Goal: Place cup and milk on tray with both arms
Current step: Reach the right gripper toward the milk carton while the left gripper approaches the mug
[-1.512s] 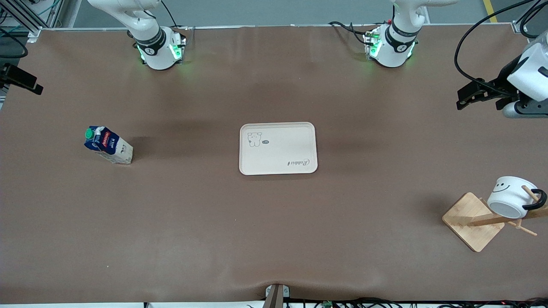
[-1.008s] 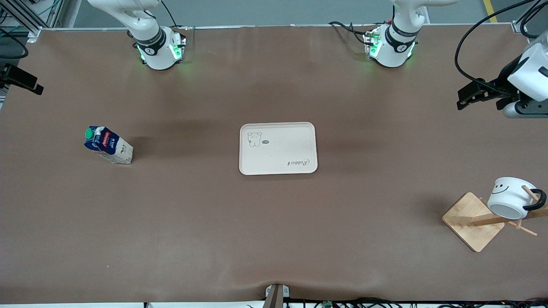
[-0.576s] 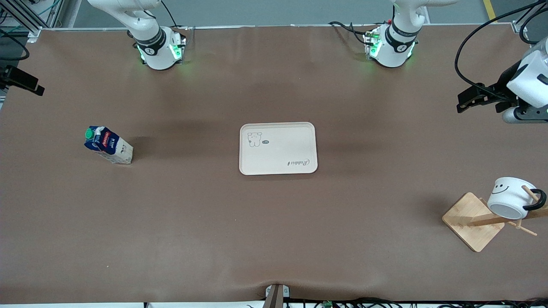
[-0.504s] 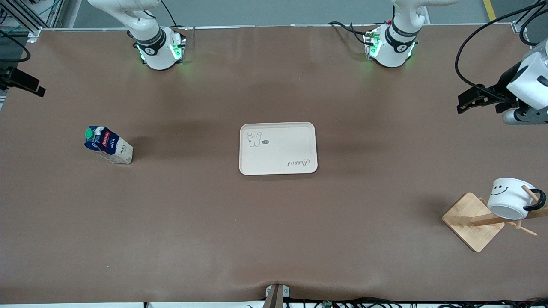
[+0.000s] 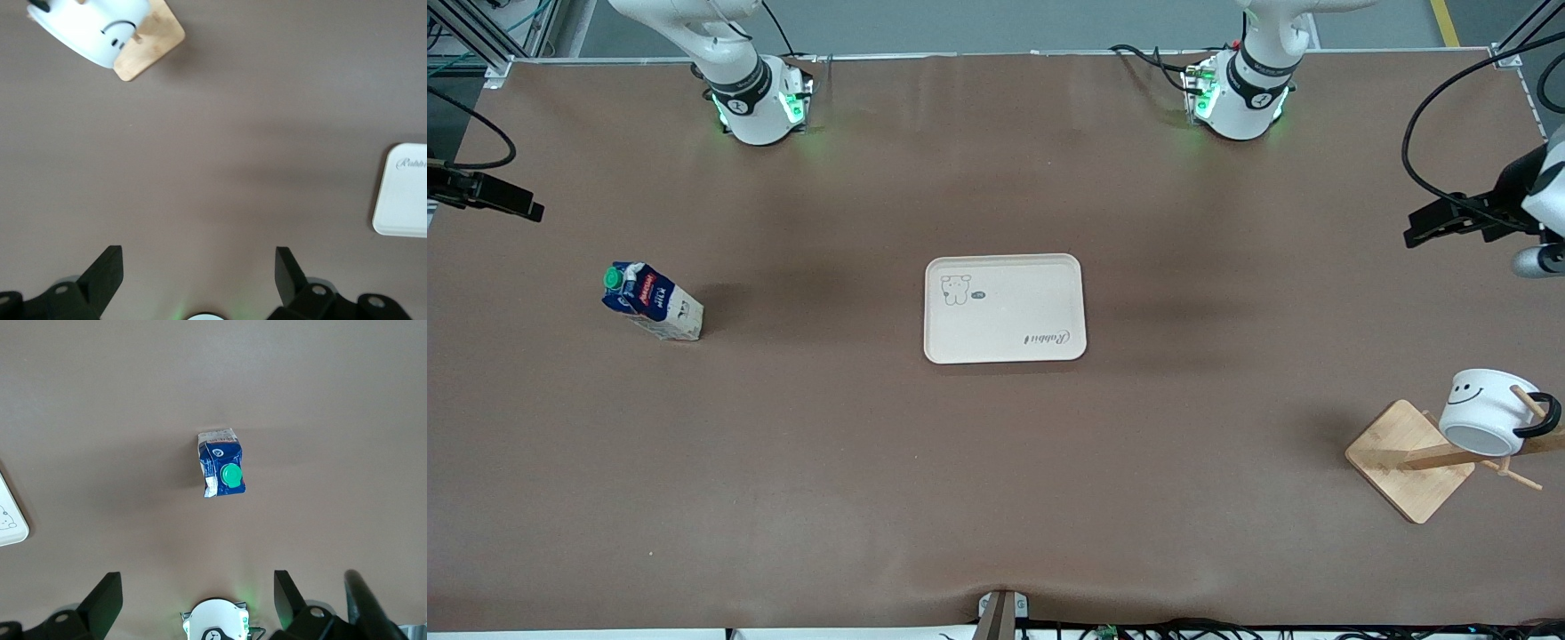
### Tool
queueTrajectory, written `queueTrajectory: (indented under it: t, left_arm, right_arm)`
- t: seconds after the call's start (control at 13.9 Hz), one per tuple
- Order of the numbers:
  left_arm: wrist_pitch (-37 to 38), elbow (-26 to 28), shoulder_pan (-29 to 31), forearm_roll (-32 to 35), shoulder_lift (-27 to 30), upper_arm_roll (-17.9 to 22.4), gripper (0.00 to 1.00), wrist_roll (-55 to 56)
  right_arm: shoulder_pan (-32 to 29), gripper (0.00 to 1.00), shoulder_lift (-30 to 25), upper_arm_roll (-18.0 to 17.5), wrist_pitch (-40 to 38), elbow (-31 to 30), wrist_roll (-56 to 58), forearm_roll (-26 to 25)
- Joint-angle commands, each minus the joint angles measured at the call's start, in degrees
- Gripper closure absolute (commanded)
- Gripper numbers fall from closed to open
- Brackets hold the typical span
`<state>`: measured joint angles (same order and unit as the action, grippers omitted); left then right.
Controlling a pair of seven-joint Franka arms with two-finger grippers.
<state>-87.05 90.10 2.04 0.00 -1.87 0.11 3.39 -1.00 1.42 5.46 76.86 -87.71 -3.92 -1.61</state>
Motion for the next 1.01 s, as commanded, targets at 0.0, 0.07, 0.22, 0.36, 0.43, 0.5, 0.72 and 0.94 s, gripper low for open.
queueTrajectory:
  t: [0.0,0.07,0.22,0.36,0.43,0.5,0.72,0.94]
  left_arm:
    - [-3.1,-1.1,3.1,-0.1,-1.4,0.4,0.00,-2.2]
    - [-3.7,-0.8,4.1,-0.3,-1.5,0.4,0.00,-4.4]
    - [-7.2,1.0,7.7,-3.8,-1.7,0.4,0.00,-7.1]
    - [-9.1,1.6,10.8,-7.7,-2.8,0.4,0.00,-12.7]
    - [-9.7,1.6,12.3,-9.4,-3.5,0.4,0.00,-15.1]
    - [-10.3,1.7,13.8,-11.2,-4.4,0.4,0.00,-17.1]
    - [-16.1,4.9,16.8,-16.2,-5.2,0.4,0.00,-24.6]
    - [-19.6,7.3,19.5,-21.1,-5.9,0.4,0.00,-32.1]
  right_arm:
    - [-0.6,0.00,1.8,-0.3,-1.4,0.3,-0.1,0.0]
    - [-0.8,0.00,1.8,-0.3,-1.8,0.3,-0.1,0.3]
    - [-1.5,0.00,2.0,-0.3,-4.4,0.3,-0.3,0.4]
    - [-1.5,0.00,2.2,-0.3,-5.3,0.2,-0.5,0.6]
    - [-1.5,0.00,2.4,-0.2,-5.6,0.2,-0.6,0.6]
    - [-1.5,0.00,2.5,-0.2,-6.2,0.2,-0.5,0.7]
    - [-1.3,0.00,5.8,-0.3,-5.9,1.1,0.0,-0.6]
    - [-1.2,0.00,8.4,-0.4,-4.7,0.4,0.1,0.3]
